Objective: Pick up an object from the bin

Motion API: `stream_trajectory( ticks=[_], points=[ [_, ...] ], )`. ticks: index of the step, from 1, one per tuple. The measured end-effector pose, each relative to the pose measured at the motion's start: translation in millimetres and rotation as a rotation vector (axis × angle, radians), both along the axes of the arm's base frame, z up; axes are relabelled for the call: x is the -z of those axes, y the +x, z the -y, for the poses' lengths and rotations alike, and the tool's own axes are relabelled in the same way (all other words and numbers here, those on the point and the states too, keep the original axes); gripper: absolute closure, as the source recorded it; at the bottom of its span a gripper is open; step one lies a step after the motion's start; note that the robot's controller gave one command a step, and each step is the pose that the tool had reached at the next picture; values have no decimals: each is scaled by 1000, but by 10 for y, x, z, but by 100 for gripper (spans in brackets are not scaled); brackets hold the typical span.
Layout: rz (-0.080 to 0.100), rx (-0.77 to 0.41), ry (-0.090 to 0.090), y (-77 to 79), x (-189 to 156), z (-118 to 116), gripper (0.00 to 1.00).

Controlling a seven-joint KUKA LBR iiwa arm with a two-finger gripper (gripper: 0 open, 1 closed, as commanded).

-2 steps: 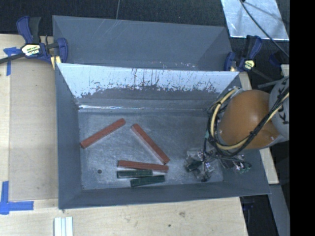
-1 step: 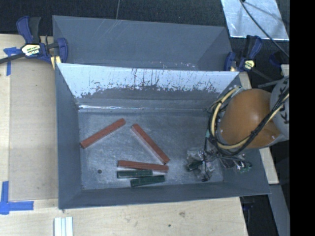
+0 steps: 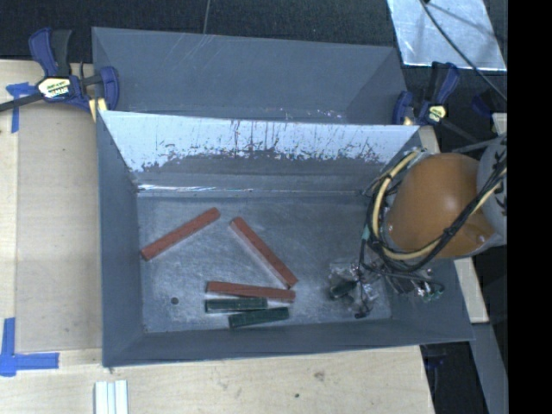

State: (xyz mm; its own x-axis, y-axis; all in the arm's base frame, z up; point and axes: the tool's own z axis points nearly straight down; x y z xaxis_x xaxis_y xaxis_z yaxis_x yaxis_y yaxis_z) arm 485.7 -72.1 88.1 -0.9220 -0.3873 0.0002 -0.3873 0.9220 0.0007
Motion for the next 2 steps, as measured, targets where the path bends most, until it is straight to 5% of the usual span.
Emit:
stream_trajectory(
  ticks=[2],
  points=[
    [3, 1, -1, 9, -215, 1, 100]
  ],
)
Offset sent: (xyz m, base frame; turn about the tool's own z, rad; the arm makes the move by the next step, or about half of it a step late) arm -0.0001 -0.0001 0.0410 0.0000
